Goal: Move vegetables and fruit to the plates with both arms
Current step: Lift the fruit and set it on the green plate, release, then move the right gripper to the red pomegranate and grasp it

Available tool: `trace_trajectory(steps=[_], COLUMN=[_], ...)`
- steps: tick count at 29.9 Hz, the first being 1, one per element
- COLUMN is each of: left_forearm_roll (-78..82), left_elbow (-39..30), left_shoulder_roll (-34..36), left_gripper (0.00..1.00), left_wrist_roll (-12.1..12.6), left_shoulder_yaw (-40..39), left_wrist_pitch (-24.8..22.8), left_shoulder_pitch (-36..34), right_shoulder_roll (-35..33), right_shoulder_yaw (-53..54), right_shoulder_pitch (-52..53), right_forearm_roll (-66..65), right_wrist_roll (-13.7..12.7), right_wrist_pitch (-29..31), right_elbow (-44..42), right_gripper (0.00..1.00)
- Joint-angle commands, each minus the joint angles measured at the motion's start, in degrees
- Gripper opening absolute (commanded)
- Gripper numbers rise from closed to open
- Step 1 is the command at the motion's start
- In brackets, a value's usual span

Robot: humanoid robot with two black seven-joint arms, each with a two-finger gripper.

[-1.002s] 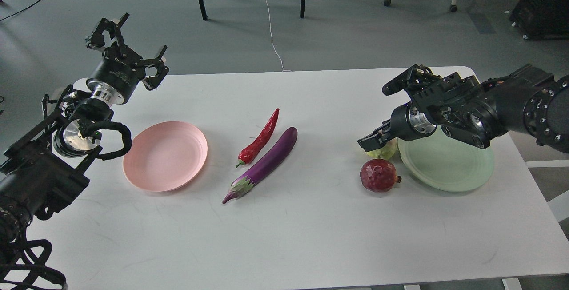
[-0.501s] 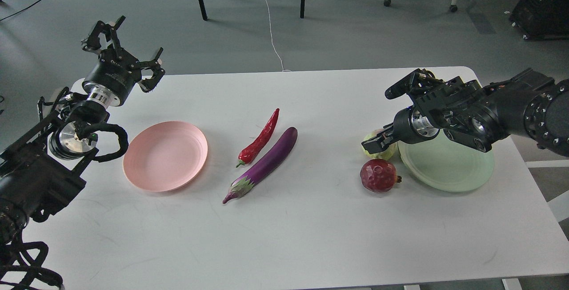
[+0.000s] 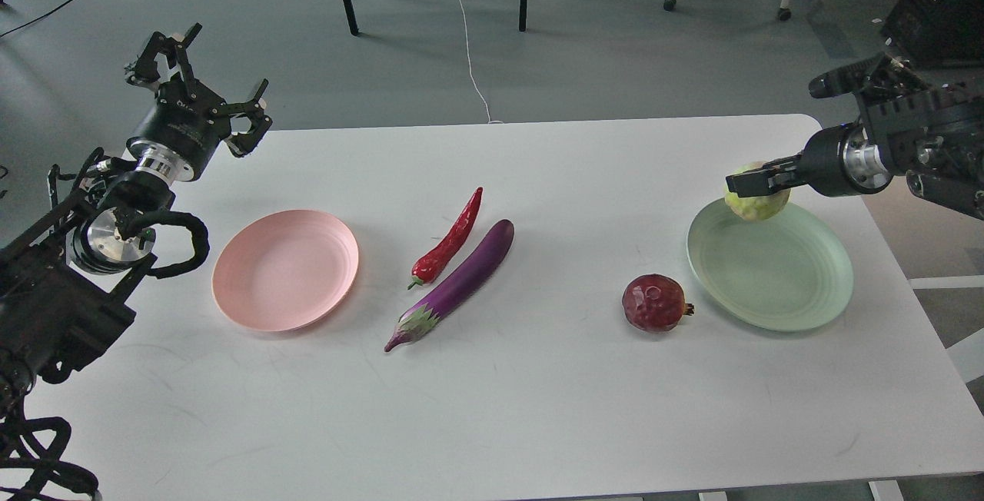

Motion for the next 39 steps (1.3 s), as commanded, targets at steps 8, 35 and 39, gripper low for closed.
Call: trace_trajectory(steps=[8,35,39], left_forearm_roll=[0.1,0.1,0.1], left_elbow=[-0.1,-0.1,-0.1], left_shoulder_roll=[0.0,1.4,1.4], left_gripper=[0.98,0.98,0.98], left_wrist_roll=[-0.1,-0.3,-0.2], left_shoulder_yaw=[0.1,-0.1,-0.2], left_wrist_pitch=[0.0,-0.9,-1.4], left_shoulder_pitch=[0.0,0.1,-0.1], right_shoulder_roll=[-4.4,-4.8,-2.5], right_shoulder_yaw=[1.3,8.0,7.8], right_shoulder_pitch=[-8.7,-1.2,6.0], right_forearm_roll=[0.0,0.5,0.9], right_wrist_roll=[0.2,0.0,-0.2], right_wrist_pitch=[-6.3,-5.7,-5.7], right_elbow=[-0.5,6.8,14.6], right_gripper=[0.59,0.98,0.98])
